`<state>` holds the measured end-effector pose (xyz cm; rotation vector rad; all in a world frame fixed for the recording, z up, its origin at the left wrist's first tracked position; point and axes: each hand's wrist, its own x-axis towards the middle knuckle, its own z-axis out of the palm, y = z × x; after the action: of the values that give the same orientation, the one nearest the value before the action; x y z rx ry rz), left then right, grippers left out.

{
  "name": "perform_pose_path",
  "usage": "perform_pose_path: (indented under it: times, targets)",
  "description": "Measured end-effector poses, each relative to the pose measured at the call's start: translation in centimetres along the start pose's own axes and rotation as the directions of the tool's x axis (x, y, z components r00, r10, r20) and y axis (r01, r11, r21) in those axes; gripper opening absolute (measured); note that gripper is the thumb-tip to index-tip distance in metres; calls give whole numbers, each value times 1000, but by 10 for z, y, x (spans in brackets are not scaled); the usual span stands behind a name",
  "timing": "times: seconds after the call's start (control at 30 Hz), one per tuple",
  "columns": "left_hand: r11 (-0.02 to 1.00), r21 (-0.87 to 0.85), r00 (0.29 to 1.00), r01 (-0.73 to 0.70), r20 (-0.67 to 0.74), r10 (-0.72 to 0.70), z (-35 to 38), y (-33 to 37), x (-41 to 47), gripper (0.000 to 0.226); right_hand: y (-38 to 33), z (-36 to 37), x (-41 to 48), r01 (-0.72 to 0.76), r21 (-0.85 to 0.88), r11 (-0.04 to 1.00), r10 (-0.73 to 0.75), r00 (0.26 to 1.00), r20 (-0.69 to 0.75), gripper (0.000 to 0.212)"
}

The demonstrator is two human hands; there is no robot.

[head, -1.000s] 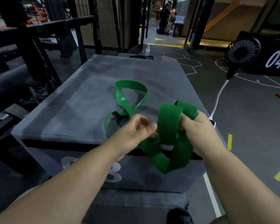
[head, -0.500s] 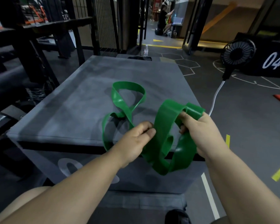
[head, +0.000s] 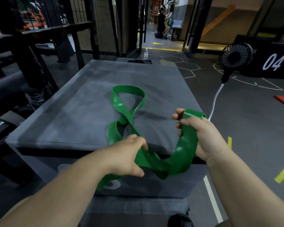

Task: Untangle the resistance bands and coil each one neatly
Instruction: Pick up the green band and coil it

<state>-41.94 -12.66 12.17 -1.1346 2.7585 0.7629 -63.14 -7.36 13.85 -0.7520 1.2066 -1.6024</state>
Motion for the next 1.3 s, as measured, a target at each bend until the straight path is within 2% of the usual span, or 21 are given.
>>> perform_pose_path:
  times: [0.07, 0.17, 0.33, 0.47, 0.57, 0.67, 0.73, 0.87, 0.93, 1.03, 1.13, 1.23, 1.3]
  targets:
    - [999, 34, 999, -32, 21, 31, 0, 0, -1, 48, 3, 0, -1, 4, -55, 998, -2, 999, 37, 27]
    - [998, -39, 998, -54, 36, 56, -3, -2, 2, 30, 9, 4, -3, 20, -158, 987, -4, 995, 96, 40]
    - [979, -160, 992, -123, 8, 126, -7, 1, 4, 26, 17, 8, -7, -22, -351, 936, 129, 949, 286, 72]
    - [936, -310, 983, -169, 11, 181, -14, 4, 1, 20, 18, 10, -9, -89, -350, 932, 230, 893, 388, 86]
    - [939, -268, 976, -217, -28, 217, -16, 2, -1, 16, 16, 12, -11, -134, -321, 938, 275, 851, 448, 79]
    - [951, -252, 984, -179, -69, 167, -19, -4, 1, 14, 12, 13, -14, -184, -316, 931, 318, 837, 447, 59]
    - [955, -257, 988, -146, -79, 130, -23, -8, 0, 15, 10, 13, -15, -222, -302, 927, 341, 836, 431, 55]
    - [926, -344, 987, -157, -30, 156, -29, -5, -5, 29, 11, 14, -16, -212, -260, 942, 311, 843, 439, 45]
    - [902, -387, 981, -192, -40, 192, -31, -1, -8, 36, 14, 15, -16, -211, -251, 945, 313, 803, 506, 50]
    - [880, -420, 975, -224, -80, 209, -30, 0, -9, 33, 20, 17, -18, -257, -227, 939, 342, 749, 567, 59]
    - [884, -398, 963, -246, -206, 175, -27, -3, -4, 32, 20, 15, -17, -238, -221, 946, 324, 742, 587, 56]
    - [851, -445, 922, -280, -372, 109, -20, -2, 1, 35, 16, 14, -17, -199, -255, 946, 317, 725, 611, 53]
    - [816, -502, 907, -285, -416, 61, -12, 1, 4, 48, 16, 14, -17, -191, -246, 950, 306, 722, 621, 49]
